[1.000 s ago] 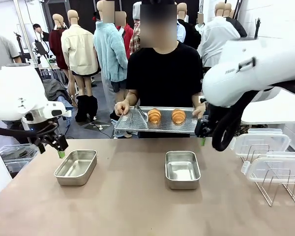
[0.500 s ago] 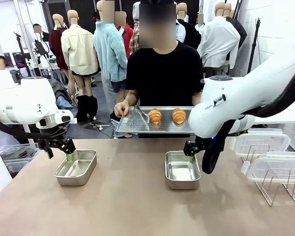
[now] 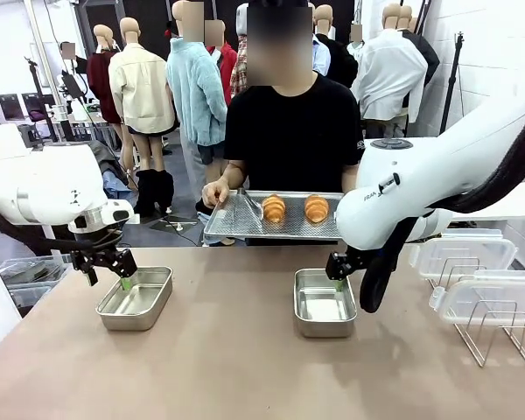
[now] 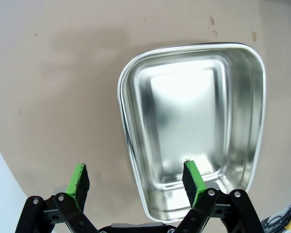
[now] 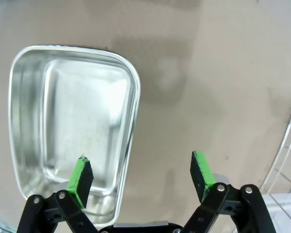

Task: Place the bread in airtight containers.
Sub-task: Lift both Airtight Container.

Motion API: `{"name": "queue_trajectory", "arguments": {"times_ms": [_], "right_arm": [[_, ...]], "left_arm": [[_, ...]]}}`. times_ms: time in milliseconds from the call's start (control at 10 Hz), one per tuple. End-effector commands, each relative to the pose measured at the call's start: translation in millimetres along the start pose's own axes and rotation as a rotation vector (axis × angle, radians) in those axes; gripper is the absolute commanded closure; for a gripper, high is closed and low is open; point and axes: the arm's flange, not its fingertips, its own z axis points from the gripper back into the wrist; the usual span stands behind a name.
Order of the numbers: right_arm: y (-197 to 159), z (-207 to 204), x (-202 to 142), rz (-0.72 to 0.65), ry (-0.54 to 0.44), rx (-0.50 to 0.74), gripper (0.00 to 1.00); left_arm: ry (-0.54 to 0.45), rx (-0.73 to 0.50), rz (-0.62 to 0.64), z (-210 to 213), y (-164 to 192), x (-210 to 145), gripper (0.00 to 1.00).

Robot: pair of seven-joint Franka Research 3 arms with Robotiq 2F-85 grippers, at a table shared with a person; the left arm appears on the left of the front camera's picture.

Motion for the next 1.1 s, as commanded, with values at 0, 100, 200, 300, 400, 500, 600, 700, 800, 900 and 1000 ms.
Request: {"name": "queue_trajectory", "arguments": {"times_ms": [0,100,200,300,400,500,600,700,800,900,1000], "right_arm": [[6,-22,10,-0.013,0.002,0.024,0.0],[4,-28,10,-0.025,0.008,0.033,0.0],[4,-36,13,-0.03,0.021,0.043,0.0],[5,-42,14,-0.03,0.03,0.049,0.0],[4,-46,17,-0.033,0.03,0.05,0.0],[4,-48,18,-0.034,0.032,0.051,0.2],[3,-51,19,-0.04,0.035,0.046,0.4],[2,-52,21,-0.048,0.035,0.052,0.6],[2,-52,21,-0.05,0.038,0.053,0.8],[2,-52,22,-0.053,0.037,0.052,1.0],[2,-51,22,-0.064,0.037,0.052,1.0]], "left_arm": [[0.0,-0.032,0.029,-15,5,12,0.0],[-0.003,-0.044,0.02,-18,3,13,0.0],[0.006,-0.042,0.019,-22,3,17,0.0],[0.021,-0.054,0.011,-27,2,21,0.0],[0.031,-0.049,0.01,-29,1,23,0.0],[0.037,-0.046,0.006,-29,0,24,0.06],[0.043,-0.047,0.001,-29,0,24,0.25],[0.043,-0.044,0.001,-26,1,24,0.44],[0.047,-0.044,-0.001,-25,1,22,0.63],[0.051,-0.044,0.001,-25,1,21,0.82],[0.053,-0.046,-0.005,-24,1,20,1.0]]}}
